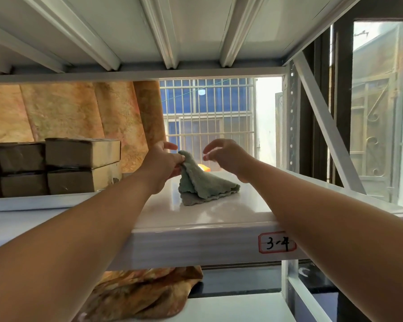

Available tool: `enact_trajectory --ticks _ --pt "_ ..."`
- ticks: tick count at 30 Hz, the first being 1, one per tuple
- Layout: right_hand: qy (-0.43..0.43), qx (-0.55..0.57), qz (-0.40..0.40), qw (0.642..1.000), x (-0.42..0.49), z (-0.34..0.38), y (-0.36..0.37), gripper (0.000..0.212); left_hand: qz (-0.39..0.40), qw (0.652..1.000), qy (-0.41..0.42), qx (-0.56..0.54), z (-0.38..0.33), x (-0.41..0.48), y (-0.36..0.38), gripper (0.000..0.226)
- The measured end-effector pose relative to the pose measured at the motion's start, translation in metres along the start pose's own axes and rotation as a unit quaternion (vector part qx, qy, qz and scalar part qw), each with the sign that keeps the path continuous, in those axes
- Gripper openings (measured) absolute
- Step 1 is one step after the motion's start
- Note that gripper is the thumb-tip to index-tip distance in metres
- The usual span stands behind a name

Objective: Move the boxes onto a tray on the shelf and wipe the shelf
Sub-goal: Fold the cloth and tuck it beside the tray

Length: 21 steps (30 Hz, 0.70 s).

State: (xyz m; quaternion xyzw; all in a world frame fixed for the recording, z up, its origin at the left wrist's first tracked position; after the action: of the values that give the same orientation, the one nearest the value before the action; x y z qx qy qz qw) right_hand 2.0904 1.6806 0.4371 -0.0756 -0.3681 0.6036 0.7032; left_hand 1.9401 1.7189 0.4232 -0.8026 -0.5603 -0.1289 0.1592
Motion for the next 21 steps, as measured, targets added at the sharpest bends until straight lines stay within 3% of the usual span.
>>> enact_trajectory --ticks 4,10,16,18,21 --pt "0.162 0.004 0.099 0.982 -0.008 -0.032 0.008 0.036 0.022 0.998 0.055 -0.035 -0.016 -0.004 -0.001 0.026" --pt "0.159 0.226 0.23 0.933 -0.011 -0.022 0.027 0.048 0.048 0.987 0.083 -0.126 -0.027 -0.009 -0.002 0.026" --pt "0.046 0.314 0.076 0.945 -0.002 -0.008 -0.006 0.05 0.004 0.986 0.078 -0.148 -0.023 -0.003 -0.008 0.022" --pt "0.025 0.309 0.033 0.95 -0.001 -0.006 -0.016 0.057 0.037 0.988 0.065 -0.134 -0.021 -0.002 -0.001 0.018" --pt "-0.008 0.276 0.011 0.961 -0.004 0.002 -0.021 0.055 0.089 0.992 0.043 -0.083 -0.016 -0.002 0.01 0.037"
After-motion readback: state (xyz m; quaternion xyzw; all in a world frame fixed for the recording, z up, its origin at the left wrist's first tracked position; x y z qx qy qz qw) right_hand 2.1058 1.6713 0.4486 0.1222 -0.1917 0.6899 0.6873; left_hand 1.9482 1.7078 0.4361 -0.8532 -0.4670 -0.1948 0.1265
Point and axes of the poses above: each hand's wrist, its own x-axis towards the middle knuckle, its own y-axis out of the palm, z = x × y, the point moved 7 cm from there along x, towards the middle knuckle, and after that the axes turned 8 degrees about z, right-handed, at the moved point
